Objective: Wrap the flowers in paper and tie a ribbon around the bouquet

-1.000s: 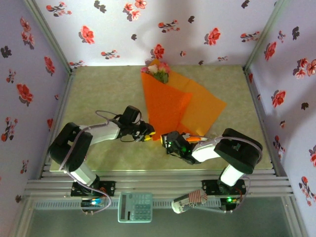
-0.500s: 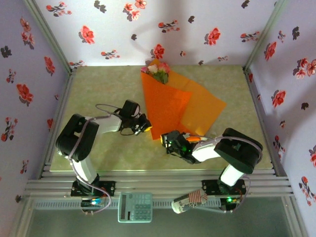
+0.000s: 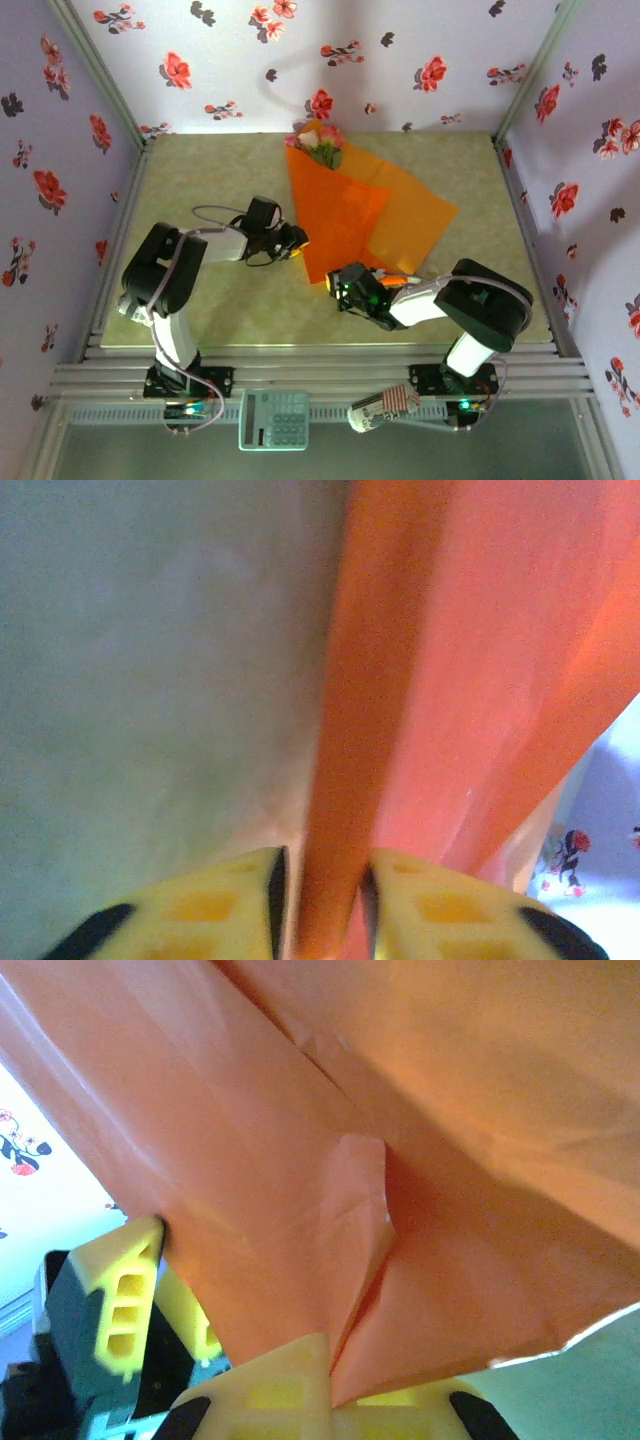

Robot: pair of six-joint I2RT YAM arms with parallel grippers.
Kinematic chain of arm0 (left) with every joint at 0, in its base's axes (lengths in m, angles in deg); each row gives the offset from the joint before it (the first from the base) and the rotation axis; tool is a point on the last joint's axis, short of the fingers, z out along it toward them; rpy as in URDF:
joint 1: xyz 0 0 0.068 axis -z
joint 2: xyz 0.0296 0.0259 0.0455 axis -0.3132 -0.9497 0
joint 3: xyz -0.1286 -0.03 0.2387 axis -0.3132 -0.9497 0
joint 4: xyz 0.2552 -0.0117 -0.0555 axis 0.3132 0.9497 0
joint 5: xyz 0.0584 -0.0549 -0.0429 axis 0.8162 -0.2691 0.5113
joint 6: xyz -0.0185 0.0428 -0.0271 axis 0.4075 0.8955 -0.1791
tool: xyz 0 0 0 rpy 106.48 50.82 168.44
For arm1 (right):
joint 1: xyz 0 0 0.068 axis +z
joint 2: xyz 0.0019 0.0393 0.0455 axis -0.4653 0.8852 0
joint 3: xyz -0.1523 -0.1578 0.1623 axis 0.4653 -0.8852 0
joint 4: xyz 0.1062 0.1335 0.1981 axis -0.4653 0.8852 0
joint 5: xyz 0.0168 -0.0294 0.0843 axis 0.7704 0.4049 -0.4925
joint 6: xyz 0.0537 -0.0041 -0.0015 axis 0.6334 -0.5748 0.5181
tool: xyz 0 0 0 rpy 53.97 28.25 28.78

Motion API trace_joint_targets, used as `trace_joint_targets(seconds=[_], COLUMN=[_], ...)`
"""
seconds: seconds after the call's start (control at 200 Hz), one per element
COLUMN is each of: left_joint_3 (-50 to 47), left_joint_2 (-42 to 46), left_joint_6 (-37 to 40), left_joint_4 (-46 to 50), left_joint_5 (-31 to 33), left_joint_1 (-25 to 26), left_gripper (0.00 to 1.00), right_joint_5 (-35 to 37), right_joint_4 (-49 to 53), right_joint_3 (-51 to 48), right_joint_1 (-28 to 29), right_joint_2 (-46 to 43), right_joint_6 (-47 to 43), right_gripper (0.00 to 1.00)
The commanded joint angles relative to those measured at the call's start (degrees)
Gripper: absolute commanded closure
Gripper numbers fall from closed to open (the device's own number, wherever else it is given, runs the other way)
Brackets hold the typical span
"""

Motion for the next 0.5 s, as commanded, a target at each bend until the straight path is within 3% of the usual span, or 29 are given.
trace_joint_targets(seconds=[0.0, 0.195, 0.255, 0.37, 0.435, 0.495], left_joint_3=[1.72, 1.54, 1.76, 3.95, 5.63, 6.74], left_joint_2=[-2.75, -3.8, -3.96, -5.82, -7.39, -8.89], left_joint_6=[1.18, 0.77, 0.74, 1.24, 1.7, 1.47], left_joint_4=[-4.93, -8.43, -8.59, -8.52, -8.43, -9.25], left_joint_5=[0.51, 0.63, 0.92, 0.85, 0.44, -0.02], left_joint_1=[-0.85, -2.11, -2.67, -3.42, -3.68, -4.12], left_gripper=[1.0, 1.0, 0.77, 0.7, 0.78, 1.0], right_joint_5=[-0.86, -1.51, -1.78, -2.48, -2.7, -2.86], right_joint_4=[2.03, 4.06, 4.86, 4.14, 3.27, 2.98], right_joint_3=[0.1, 0.15, 0.24, 0.22, 0.06, -0.1], right_joint_1=[-0.18, -0.57, -0.71, -0.81, -0.76, -0.84], right_joint_2=[-0.9, -2.22, -2.62, -2.17, -1.78, -1.58], right_joint_6=[8.39, 7.15, 6.69, 6.51, 6.57, 6.55], right_gripper=[1.0, 1.0, 1.0, 1.0, 1.0, 1.0])
